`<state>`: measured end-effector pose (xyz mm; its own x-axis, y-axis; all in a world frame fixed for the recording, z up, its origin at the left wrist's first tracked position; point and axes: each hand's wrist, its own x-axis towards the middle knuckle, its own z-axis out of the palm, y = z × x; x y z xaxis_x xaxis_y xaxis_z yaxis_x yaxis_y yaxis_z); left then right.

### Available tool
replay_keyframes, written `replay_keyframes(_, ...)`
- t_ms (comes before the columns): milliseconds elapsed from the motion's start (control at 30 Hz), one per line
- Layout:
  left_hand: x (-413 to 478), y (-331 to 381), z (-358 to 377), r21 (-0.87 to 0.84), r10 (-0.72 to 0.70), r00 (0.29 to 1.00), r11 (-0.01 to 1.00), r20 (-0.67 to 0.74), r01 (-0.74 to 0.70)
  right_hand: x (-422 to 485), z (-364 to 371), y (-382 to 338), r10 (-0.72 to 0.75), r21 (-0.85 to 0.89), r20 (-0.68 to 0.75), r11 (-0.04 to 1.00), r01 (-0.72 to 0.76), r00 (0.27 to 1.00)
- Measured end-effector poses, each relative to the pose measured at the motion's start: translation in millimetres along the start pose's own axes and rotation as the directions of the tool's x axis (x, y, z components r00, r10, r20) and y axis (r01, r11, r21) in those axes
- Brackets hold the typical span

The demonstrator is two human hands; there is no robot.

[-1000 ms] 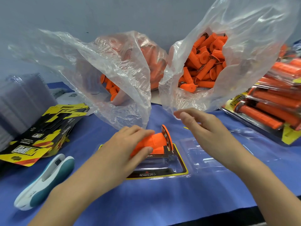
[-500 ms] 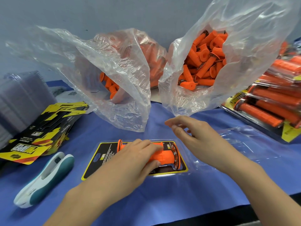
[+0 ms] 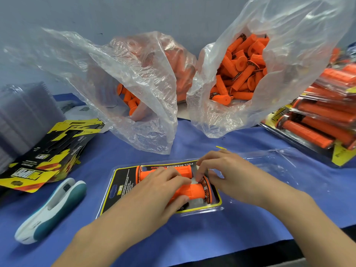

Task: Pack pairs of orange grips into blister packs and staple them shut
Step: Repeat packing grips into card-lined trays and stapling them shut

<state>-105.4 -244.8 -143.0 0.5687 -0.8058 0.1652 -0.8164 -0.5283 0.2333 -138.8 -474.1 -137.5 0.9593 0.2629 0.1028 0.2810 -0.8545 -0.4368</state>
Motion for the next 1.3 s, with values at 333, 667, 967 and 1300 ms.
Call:
replay_keyframes(333, -16.9, -19.2, -27.5, -0.061, -0.05, 0.996, 0.997, -0.068, 0.046, -18.2, 9.5, 4.3, -0.009, -0.005, -0.005, 1.0, 0.009, 1.0)
replay_keyframes(667, -66.7, -52.5, -20.4, -0.41, -0.679, 0.659, 0.728, -0.323, 0.549, -31.2, 13.9, -15.7, -0.13, -0.124, -0.161, 0.986, 0.111, 0.978)
replay_keyframes(967, -59.5, -57.3, -10.8, -0.563, -0.814, 0.56, 0.395, 0.151, 0.726, -2.8, 40.8, -72.6, -0.2, -0.26, -0.109, 0.951, 0.166, 0.974)
replay_keyframes(1300, -65.7, -54.9, -4.0, -0.421, -0.796, 0.597, 0.509, 0.102, 0.751, 2.2, 52.5, -75.8, -0.112, -0.293, 0.047, 0.949, 0.121, 0.993)
